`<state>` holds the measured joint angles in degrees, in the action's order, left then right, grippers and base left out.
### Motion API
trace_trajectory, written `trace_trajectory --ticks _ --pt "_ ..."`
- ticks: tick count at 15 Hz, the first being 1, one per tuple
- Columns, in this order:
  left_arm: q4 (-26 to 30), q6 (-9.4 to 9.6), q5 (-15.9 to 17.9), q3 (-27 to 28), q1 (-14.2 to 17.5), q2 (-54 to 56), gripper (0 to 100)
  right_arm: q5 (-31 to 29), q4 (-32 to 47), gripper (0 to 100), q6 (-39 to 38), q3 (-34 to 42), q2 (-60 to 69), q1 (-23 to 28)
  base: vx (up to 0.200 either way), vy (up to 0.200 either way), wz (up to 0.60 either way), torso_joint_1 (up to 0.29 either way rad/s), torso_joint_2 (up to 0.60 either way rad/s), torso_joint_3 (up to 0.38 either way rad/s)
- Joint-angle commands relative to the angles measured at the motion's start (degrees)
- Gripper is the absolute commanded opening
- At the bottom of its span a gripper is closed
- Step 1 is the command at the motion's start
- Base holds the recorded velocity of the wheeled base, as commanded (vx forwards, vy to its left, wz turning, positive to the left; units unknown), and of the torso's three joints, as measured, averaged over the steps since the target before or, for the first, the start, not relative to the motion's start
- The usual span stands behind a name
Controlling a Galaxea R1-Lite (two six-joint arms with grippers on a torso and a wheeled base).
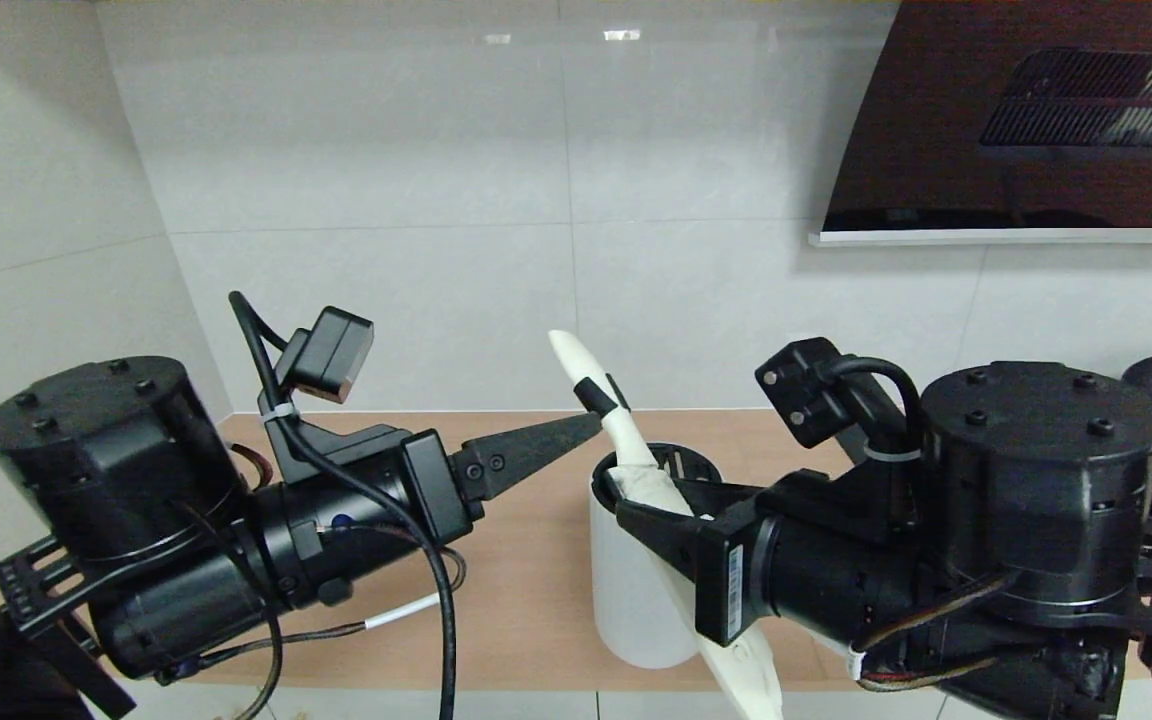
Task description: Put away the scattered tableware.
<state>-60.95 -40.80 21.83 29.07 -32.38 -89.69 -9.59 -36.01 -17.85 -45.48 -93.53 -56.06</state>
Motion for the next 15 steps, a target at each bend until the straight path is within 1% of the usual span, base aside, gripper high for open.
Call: trace_trajectory --ticks 1,2,4,6,8,15 --pt "-0.75 -0.07 -0.65 0.19 -0.14 -1.72 100 0.01 -0.02 0 0.01 0.13 -0.69 -0.45 0.000 0.000 0.00 0.000 0.00 0.000" --pt "-2.50 -0.07 -1.53 0.19 -0.14 -2.51 100 0.01 -0.02 0 -0.08 0.13 -1.22 -1.50 0.000 0.000 0.00 0.000 0.00 0.000" --pt "-3.21 -0.07 -2.41 0.19 -0.14 -3.57 100 0.01 -0.02 0 -0.08 0.22 -1.48 -2.03 0.000 0.000 0.00 0.000 0.00 0.000" --pt "-4.00 -0.07 -3.55 0.19 -0.84 -4.80 100 0.01 -0.02 0 -0.35 0.22 -1.57 -2.73 0.000 0.000 0.00 0.000 0.00 0.000" --pt "-4.79 -0.07 -3.73 0.19 -1.02 -5.15 100 0.01 -0.02 0 -0.43 0.22 -1.66 -2.82 0.000 0.000 0.00 0.000 0.00 0.000" --pt "-4.79 -0.07 -3.90 0.02 -1.55 -5.59 100 0.01 -0.02 0 -0.52 0.31 -1.75 -4.58 0.000 0.000 0.00 0.000 0.00 0.000"
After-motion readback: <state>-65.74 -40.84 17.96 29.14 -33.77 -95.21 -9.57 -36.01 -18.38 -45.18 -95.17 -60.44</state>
